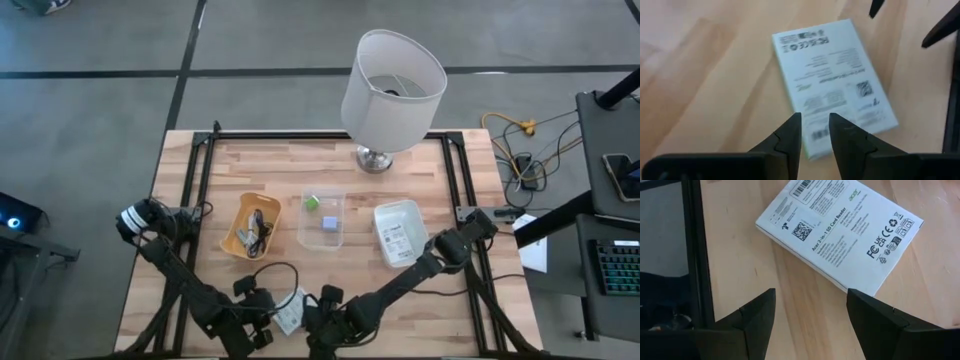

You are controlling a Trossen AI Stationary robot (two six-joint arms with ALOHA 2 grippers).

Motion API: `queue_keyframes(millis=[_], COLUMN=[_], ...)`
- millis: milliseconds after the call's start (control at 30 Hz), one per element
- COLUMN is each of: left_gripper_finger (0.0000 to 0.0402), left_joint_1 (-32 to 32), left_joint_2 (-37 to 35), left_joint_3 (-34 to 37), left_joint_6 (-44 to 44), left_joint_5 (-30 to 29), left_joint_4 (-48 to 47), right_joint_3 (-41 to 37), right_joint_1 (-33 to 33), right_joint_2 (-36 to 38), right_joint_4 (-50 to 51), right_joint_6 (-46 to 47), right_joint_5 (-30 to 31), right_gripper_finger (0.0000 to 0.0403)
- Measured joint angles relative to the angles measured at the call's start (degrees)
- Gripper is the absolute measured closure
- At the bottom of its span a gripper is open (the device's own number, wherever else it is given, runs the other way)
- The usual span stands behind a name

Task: Pick and place items into bin
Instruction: Put the white card reader box into the white bin

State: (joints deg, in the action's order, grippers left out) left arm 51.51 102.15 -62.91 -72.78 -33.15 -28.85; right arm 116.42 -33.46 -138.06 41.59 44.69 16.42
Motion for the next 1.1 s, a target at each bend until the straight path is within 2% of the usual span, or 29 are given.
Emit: queue_keyframes(millis=[133,300,567,800,967,1100], left_gripper_finger=[0.0318,0.032,0.0395,0.04,0.04,0.04], left_joint_1=[-1.44,-2.6,-3.41,-5.06,-5.05,-5.05], left_joint_2=[0.19,0.17,0.15,0.15,-0.14,-0.25], left_joint_3=[3.0,4.74,5.27,6.39,10.25,11.46], left_joint_6=[2.9,2.76,2.87,2.81,1.5,-0.27], left_joint_5=[1.19,1.72,3.22,4.18,4.8,5.58], left_joint_4=[8.73,8.0,8.92,9.5,15.21,15.46], right_joint_3=[-0.09,-0.09,-0.22,-0.71,-2.06,-2.04], right_joint_1=[0.35,0.59,0.85,1.21,1.27,1.21], right_joint_2=[0.0,0.0,0.0,0.0,-0.02,-0.02], right_joint_4=[0.09,0.07,0.08,0.05,0.17,1.7], right_joint_6=[0.02,0.98,1.84,1.86,1.7,0.29], right_joint_5=[-0.13,-0.23,-0.37,-0.37,-0.68,-0.46], right_gripper_finger=[0.0176,0.0179,0.018,0.018,0.018,0.0179])
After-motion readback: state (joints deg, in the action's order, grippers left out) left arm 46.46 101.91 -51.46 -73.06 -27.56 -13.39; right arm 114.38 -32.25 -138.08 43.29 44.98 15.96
